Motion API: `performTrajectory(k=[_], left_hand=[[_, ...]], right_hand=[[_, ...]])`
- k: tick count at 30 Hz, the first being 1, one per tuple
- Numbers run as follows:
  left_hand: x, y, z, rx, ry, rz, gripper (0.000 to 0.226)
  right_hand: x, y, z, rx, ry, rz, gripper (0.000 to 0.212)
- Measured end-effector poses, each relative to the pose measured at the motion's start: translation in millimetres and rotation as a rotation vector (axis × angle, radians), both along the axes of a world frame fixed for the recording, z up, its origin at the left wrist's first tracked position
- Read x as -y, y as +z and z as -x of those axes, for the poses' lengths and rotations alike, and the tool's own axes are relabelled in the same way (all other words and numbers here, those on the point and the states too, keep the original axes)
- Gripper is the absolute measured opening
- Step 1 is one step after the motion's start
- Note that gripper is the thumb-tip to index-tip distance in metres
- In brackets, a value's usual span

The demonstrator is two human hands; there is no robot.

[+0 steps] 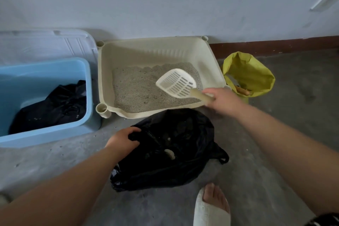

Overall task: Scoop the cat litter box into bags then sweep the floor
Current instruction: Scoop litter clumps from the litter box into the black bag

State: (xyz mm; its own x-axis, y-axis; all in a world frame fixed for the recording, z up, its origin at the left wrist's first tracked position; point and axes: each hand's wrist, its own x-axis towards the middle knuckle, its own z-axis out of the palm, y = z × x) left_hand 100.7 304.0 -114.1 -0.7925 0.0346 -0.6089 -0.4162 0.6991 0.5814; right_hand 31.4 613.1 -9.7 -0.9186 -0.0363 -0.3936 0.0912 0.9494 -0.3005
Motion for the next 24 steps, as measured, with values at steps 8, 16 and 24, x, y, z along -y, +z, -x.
performTrajectory(k=[8,16,24], left_hand=[[3.6,-12.9,-3.6,0.104,-0.145,0.000,0.061],[8.0,-13.5,-3.3,0.147,-0.262,0.014,0.065],[19.3,-21.0,-0.4,0.128,-0.188,0.031,0.058]], right_hand=[[34.4,57.8,77.7,0.246,0.173,-0.746,0.020],[70.5,51.5,91.2,0.438,0.378,-0.860,0.029],[51.7,30.2,75.1,0.289,0.100,-0.428,0.008]])
